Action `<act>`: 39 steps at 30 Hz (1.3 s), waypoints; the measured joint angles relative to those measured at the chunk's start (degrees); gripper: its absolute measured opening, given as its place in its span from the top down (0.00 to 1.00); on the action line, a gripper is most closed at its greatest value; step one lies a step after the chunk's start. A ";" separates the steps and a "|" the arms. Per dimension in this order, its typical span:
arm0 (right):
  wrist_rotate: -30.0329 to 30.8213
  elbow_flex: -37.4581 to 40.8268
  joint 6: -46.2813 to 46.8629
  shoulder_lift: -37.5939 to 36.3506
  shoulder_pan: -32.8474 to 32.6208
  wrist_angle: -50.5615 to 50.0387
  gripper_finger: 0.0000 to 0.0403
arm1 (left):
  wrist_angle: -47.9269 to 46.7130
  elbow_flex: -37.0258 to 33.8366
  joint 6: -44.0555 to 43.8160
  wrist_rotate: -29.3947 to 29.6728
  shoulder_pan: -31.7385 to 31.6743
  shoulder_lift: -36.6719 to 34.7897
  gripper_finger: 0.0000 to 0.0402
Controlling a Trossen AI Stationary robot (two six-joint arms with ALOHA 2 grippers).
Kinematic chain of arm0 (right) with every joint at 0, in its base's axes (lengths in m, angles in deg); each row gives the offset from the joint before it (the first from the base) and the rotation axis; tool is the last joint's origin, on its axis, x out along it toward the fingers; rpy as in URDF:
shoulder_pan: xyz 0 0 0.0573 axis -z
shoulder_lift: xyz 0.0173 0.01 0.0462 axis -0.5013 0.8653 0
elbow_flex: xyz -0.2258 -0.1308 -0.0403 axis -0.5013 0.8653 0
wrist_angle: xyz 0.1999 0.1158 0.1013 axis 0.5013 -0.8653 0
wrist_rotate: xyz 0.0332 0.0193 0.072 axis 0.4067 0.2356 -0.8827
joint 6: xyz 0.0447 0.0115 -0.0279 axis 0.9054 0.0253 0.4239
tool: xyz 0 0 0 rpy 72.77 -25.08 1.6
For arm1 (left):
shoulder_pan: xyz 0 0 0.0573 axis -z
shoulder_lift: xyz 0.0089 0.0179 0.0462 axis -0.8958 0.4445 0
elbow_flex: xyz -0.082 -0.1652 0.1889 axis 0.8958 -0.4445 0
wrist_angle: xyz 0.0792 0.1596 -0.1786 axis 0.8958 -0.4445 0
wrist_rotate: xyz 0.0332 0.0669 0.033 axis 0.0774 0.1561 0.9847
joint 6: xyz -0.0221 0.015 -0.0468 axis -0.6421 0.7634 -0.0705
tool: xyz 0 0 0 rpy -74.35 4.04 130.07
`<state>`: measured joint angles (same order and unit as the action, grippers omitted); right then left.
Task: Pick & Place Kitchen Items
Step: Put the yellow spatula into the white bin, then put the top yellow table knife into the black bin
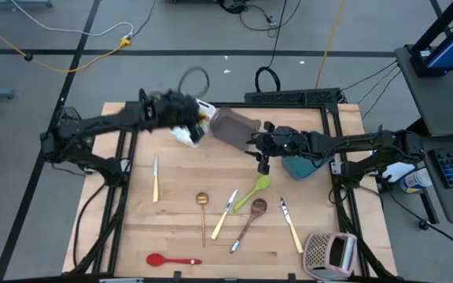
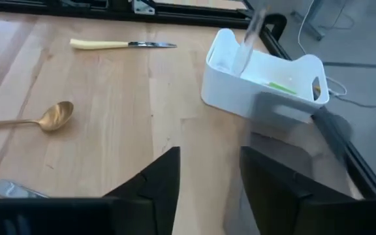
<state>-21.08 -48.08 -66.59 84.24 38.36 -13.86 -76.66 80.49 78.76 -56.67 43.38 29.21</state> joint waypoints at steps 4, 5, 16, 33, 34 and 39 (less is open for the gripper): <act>-0.02 0.00 -1.00 -0.01 -0.02 1.30 0.62 | -9.86 8.02 0.22 -0.86 -6.80 2.03 0.97; -0.03 0.00 -1.02 -0.02 -0.02 1.33 0.62 | -11.48 8.99 0.20 -2.44 -8.72 2.60 0.97; -0.04 0.00 -1.02 0.00 -0.02 1.10 0.63 | -18.47 10.95 1.45 -11.78 -23.47 15.45 0.97; -0.04 0.00 -1.02 -0.02 -0.02 1.10 0.64 | -18.56 10.91 7.56 -13.46 -24.43 33.29 0.78; -0.04 0.00 -1.02 -0.02 0.00 1.10 0.64 | -18.56 10.91 7.64 -12.56 -24.41 33.52 0.77; -0.04 0.00 -1.02 0.00 -0.02 1.10 0.63 | -18.67 10.91 7.67 -5.61 -24.33 33.69 0.70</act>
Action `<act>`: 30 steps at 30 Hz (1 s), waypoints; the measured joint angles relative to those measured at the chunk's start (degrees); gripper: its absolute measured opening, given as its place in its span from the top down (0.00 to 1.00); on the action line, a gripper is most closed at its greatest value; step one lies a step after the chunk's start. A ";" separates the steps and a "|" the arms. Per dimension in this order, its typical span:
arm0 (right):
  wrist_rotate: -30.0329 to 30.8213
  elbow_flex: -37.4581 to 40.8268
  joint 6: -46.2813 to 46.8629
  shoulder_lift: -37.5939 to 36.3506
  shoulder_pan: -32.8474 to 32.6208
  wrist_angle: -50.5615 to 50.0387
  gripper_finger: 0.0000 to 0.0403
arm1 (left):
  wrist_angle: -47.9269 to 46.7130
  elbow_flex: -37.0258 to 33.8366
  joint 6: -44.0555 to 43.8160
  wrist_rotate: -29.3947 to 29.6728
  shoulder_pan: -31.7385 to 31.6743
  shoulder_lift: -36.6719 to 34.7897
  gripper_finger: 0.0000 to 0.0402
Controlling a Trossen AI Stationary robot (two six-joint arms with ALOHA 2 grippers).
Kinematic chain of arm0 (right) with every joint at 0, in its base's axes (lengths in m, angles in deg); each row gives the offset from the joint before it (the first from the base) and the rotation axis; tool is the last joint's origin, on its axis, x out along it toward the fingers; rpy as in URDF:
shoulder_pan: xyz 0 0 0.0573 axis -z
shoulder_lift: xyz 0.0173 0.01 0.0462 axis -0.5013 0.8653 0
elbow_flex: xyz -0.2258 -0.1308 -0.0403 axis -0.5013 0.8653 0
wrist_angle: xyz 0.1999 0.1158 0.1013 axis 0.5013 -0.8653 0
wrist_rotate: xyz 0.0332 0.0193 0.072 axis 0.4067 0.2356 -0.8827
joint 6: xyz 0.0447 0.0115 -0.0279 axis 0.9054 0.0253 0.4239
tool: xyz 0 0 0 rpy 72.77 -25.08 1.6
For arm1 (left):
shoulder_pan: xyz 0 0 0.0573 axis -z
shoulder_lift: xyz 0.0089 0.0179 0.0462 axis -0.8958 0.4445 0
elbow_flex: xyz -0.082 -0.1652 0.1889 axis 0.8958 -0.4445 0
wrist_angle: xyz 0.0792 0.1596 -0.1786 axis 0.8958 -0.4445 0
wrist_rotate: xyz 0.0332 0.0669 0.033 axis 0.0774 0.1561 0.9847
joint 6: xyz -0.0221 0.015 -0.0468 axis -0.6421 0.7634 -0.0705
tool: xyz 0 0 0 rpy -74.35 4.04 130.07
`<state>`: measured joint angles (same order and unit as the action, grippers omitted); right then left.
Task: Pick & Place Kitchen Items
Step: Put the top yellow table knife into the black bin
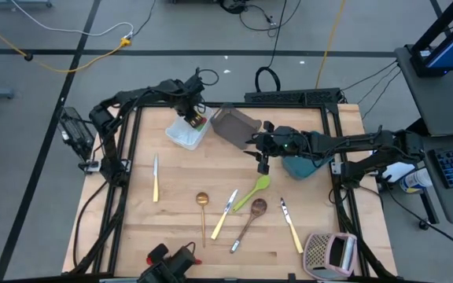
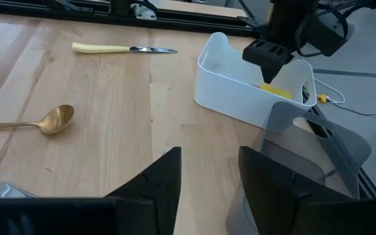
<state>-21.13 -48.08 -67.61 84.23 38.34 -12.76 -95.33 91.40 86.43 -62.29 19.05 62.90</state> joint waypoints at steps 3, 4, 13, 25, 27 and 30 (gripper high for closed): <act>0.00 0.00 0.01 0.00 0.00 -0.02 0.63 | -0.02 0.00 -0.02 4.49 -0.45 0.00 0.67; 0.00 0.00 0.02 -0.01 0.00 -0.02 0.63 | -0.01 0.00 -0.02 5.40 -0.68 0.00 0.67; 0.00 0.02 0.02 0.00 0.00 -0.07 0.64 | -0.04 0.00 -0.15 7.54 -3.90 0.00 0.67; 0.00 0.07 0.02 0.00 0.00 -0.48 0.64 | -4.78 -0.02 3.12 13.76 -6.65 -0.41 0.67; 0.00 0.07 0.02 -0.01 0.01 -0.47 0.64 | -6.29 -0.02 1.83 13.12 -6.27 -1.73 0.67; 0.00 0.07 0.02 -0.02 0.00 -0.46 0.63 | -9.49 -0.02 -1.66 12.78 -4.96 -4.78 0.67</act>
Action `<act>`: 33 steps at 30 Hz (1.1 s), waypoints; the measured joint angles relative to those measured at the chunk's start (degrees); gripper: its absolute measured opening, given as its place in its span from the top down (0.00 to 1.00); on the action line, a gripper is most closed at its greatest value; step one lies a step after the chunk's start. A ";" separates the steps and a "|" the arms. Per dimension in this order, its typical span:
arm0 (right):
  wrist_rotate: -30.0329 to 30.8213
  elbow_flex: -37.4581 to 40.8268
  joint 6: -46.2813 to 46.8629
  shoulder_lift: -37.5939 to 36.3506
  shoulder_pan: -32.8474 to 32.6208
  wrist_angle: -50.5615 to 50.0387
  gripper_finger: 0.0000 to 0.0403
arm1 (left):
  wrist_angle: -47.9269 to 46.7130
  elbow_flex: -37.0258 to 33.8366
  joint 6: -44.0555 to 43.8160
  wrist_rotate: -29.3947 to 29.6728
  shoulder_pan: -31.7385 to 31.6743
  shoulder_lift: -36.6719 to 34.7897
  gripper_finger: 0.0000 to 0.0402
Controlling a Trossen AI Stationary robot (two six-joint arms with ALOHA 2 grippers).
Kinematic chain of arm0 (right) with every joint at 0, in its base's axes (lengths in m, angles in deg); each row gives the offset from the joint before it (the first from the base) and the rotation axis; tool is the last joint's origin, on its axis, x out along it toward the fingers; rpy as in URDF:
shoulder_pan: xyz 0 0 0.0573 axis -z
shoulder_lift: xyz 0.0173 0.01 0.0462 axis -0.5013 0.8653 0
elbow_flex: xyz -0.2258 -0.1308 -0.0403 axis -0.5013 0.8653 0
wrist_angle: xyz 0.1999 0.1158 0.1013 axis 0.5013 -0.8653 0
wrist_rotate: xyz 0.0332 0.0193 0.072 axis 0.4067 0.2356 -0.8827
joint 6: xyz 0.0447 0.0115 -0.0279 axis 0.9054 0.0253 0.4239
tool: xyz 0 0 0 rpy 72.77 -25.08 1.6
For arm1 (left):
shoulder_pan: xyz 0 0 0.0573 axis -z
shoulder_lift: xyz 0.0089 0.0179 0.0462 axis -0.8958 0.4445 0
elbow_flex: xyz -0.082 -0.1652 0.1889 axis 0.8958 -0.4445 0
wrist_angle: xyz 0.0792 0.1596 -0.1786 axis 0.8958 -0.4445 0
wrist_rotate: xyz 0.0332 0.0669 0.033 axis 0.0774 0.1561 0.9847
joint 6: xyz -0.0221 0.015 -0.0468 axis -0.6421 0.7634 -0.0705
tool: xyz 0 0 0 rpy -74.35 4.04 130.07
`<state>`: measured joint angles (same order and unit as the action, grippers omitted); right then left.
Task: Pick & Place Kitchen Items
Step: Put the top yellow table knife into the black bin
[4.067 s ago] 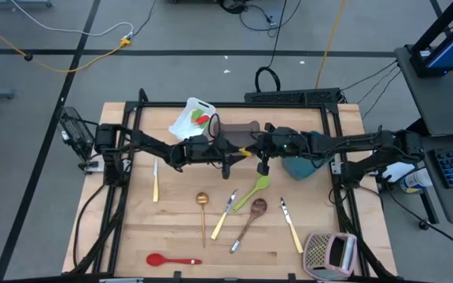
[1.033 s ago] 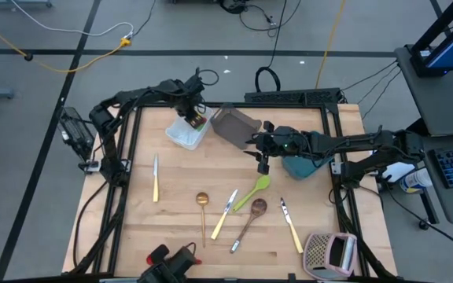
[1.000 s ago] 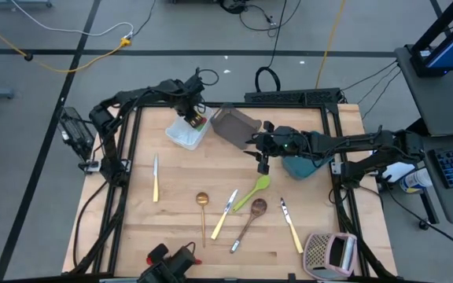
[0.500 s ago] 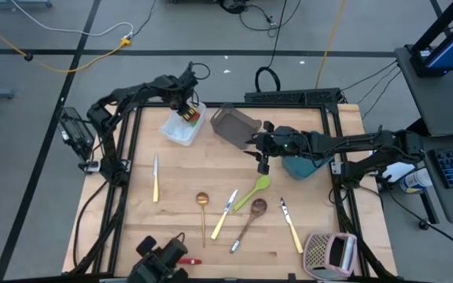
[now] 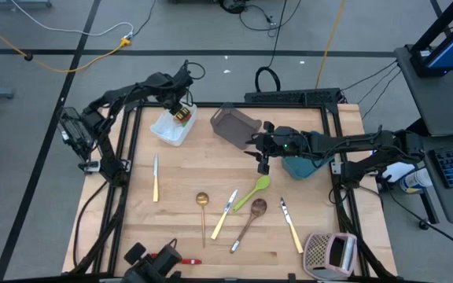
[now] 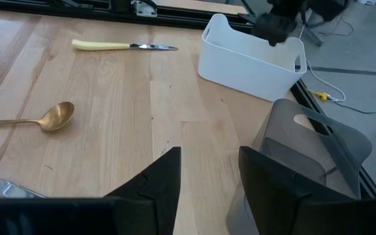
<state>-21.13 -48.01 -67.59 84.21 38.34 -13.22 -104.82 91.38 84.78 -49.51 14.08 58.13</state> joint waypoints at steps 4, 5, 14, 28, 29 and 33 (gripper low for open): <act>0.00 0.00 0.02 0.01 0.01 0.00 0.60 | -4.38 0.00 -5.37 -0.45 2.94 -6.37 0.67; 0.00 0.00 0.02 0.02 0.00 0.00 0.60 | -5.25 0.00 -6.97 -1.50 3.69 -8.12 0.67; 0.00 0.00 0.02 0.00 0.01 -0.37 0.57 | -13.41 -1.44 -19.58 -7.94 13.87 -20.59 0.67; 0.00 0.00 0.02 0.02 0.01 -1.73 0.58 | -12.21 -27.30 -53.71 -13.91 36.30 -32.78 0.67; 0.00 0.00 0.02 0.01 0.01 -1.71 0.58 | -11.54 -28.98 -56.26 -14.61 37.73 -33.03 0.67; 0.00 0.00 0.02 0.01 0.02 -1.73 0.58 | -7.67 -35.49 -65.01 -18.96 42.56 -32.99 0.67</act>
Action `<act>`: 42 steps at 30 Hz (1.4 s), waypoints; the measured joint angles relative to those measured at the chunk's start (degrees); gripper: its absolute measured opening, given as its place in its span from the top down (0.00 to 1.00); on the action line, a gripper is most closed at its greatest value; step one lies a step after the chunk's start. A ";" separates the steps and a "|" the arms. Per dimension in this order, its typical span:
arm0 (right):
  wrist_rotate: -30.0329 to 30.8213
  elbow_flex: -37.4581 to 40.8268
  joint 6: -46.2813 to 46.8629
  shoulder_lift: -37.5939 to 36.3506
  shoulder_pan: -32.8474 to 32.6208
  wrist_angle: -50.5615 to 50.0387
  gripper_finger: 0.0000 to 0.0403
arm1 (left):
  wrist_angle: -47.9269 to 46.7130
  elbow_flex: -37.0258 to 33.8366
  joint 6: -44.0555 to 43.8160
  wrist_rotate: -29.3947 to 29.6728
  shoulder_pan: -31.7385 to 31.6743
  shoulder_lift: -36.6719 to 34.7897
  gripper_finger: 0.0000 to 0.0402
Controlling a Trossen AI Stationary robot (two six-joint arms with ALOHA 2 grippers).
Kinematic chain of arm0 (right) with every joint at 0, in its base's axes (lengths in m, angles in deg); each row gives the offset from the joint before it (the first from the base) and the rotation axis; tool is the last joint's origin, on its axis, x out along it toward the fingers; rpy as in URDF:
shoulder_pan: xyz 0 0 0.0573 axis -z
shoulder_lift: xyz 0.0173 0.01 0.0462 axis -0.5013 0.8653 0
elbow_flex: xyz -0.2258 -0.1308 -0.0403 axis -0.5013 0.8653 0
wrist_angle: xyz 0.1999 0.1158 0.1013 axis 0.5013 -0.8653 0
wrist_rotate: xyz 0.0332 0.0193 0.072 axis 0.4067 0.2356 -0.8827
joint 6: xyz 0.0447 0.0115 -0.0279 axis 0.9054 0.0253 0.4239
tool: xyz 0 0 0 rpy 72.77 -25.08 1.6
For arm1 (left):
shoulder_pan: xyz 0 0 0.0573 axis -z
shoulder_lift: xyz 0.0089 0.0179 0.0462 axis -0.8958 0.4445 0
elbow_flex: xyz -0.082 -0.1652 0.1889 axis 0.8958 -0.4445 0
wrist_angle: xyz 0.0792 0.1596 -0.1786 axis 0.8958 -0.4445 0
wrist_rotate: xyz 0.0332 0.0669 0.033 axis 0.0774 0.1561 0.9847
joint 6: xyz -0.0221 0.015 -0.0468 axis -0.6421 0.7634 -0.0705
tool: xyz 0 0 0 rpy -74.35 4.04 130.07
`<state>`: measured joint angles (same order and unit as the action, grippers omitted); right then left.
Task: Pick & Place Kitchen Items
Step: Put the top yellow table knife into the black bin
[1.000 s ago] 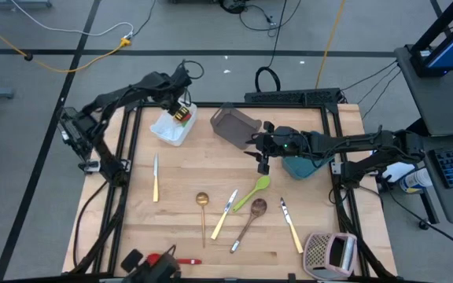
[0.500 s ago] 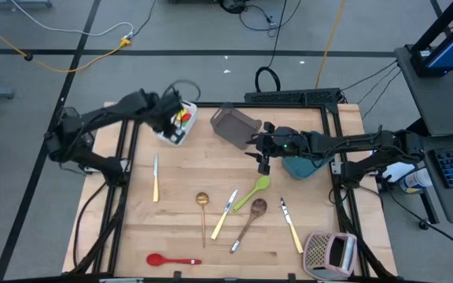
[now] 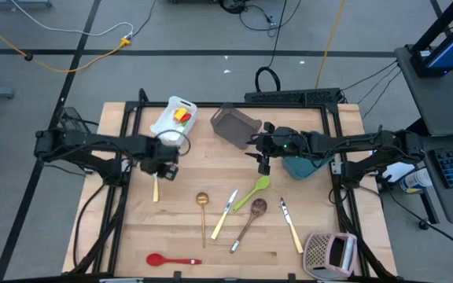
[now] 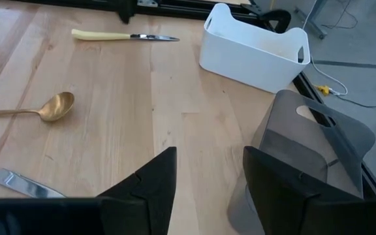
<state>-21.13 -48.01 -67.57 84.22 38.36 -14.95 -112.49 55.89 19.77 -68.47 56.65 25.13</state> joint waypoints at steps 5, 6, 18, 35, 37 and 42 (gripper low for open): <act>0.00 0.00 0.00 0.00 0.00 0.01 0.58 | 7.67 -7.13 -6.84 -3.89 4.17 -0.03 0.67; 0.00 0.00 0.00 0.00 -0.01 0.02 0.58 | 8.45 -8.19 -7.77 -4.09 4.71 -0.07 0.67; 0.00 0.00 0.00 -0.01 0.00 0.04 0.59 | 19.75 -15.57 -11.17 -1.65 7.29 -0.24 0.67; 0.00 0.00 0.00 0.01 0.00 0.02 0.59 | 19.50 -14.11 -10.39 1.11 8.20 0.01 0.92; 0.00 0.00 -0.02 -0.01 -0.02 0.04 0.59 | 21.51 -12.25 -9.59 3.88 8.22 0.44 0.92; 0.00 0.00 -0.07 -0.01 -0.01 -0.01 0.60 | 32.73 -7.58 -2.38 6.26 8.98 0.31 0.92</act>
<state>-21.13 -48.01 -67.63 84.21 38.35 -14.95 -79.76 48.31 17.39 -62.21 65.63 25.44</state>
